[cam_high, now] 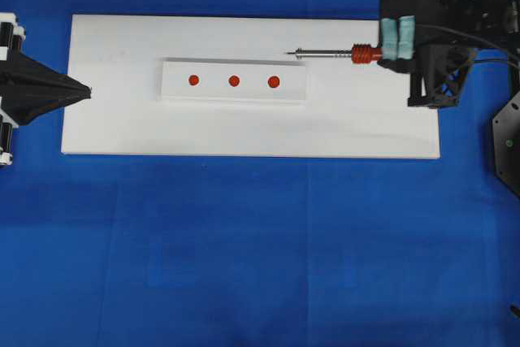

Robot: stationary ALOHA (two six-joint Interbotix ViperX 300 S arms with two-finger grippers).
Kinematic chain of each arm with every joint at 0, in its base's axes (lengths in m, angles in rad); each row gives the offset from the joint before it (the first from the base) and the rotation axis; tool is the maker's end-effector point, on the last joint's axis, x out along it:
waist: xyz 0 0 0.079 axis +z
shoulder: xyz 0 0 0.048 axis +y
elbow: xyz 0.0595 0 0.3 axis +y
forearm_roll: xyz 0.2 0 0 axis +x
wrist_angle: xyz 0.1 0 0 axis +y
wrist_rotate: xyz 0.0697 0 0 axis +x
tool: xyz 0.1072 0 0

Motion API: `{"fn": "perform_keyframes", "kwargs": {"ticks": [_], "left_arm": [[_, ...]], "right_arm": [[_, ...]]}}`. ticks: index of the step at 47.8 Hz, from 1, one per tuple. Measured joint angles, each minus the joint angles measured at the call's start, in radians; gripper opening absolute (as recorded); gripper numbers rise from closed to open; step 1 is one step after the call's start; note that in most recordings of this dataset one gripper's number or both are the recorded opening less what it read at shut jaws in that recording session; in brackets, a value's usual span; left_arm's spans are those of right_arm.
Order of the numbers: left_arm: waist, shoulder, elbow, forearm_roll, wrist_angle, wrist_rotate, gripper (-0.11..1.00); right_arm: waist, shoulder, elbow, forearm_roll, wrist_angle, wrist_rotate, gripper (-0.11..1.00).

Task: Touch the tip of the soldering iron to the mark.
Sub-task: 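Lift the iron up and back toward the right, then lower the iron tip onto the rightmost red dot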

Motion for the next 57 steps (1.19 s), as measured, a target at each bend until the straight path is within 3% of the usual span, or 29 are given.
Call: {"fn": "perform_keyframes", "kwargs": {"ticks": [31, 57], "left_arm": [[0.0, 0.0, 0.0, 0.0, 0.0, 0.0, 0.0], [0.0, 0.0, 0.0, 0.0, 0.0, 0.0, 0.0]], "right_arm": [[0.002, 0.206, 0.064, 0.003, -0.178, 0.003, 0.06], [0.003, 0.261, 0.069, 0.003, -0.196, 0.003, 0.06]]}}
